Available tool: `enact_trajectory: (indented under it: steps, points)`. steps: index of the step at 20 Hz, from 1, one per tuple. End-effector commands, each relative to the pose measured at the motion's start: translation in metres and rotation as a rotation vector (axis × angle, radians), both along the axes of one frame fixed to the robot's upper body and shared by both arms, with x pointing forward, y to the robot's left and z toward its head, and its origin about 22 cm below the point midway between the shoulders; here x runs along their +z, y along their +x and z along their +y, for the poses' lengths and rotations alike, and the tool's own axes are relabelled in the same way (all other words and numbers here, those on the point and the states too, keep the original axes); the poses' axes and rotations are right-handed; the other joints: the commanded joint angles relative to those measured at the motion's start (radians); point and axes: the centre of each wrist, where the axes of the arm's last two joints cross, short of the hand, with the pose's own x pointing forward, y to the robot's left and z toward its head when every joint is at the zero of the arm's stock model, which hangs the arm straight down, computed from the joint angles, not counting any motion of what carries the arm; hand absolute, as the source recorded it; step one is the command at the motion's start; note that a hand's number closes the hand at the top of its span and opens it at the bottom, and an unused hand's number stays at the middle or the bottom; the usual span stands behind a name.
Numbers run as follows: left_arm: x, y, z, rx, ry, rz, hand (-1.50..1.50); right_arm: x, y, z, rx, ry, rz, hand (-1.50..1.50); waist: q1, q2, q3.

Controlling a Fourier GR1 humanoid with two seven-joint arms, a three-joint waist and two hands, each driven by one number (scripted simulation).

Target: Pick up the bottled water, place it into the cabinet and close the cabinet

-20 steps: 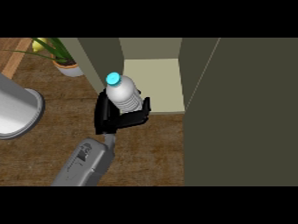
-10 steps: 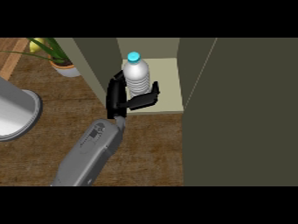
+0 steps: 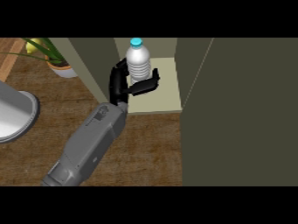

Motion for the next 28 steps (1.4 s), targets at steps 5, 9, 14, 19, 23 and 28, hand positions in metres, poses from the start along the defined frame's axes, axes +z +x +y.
enact_trajectory:
  steps: [5, 9, 14, 19, 23, 28]
  points:
    - [0.025, 0.035, -0.006, 0.068, 0.073, -0.033, 1.50, 0.016, 0.002, 0.013, 0.056, 0.032, -0.065, -1.50, -0.012, 0.008, 0.000]
    - [0.015, 0.036, -0.002, 0.060, 0.126, -0.021, 1.50, 0.015, 0.012, 0.006, 0.055, 0.024, -0.069, -1.50, -0.007, 0.010, 0.001]
    - [0.026, 0.046, -0.001, 0.088, 0.197, -0.022, -1.50, 0.021, 0.003, 0.016, 0.059, 0.034, -0.067, -1.50, -0.019, 0.012, 0.000]
    - [0.017, 0.045, 0.006, 0.098, 0.221, 0.016, -1.50, 0.024, 0.001, 0.009, 0.065, 0.016, -0.070, -1.50, -0.021, 0.010, 0.000]
    - [0.026, 0.049, -0.002, 0.091, 0.229, -0.038, -1.50, 0.021, 0.007, 0.015, 0.079, 0.041, -0.088, -1.50, -0.032, 0.018, 0.000]
    - [0.028, 0.048, 0.000, 0.042, 0.109, -0.150, -1.50, 0.018, 0.007, 0.013, 0.072, 0.018, -0.079, -1.50, -0.027, 0.012, 0.000]
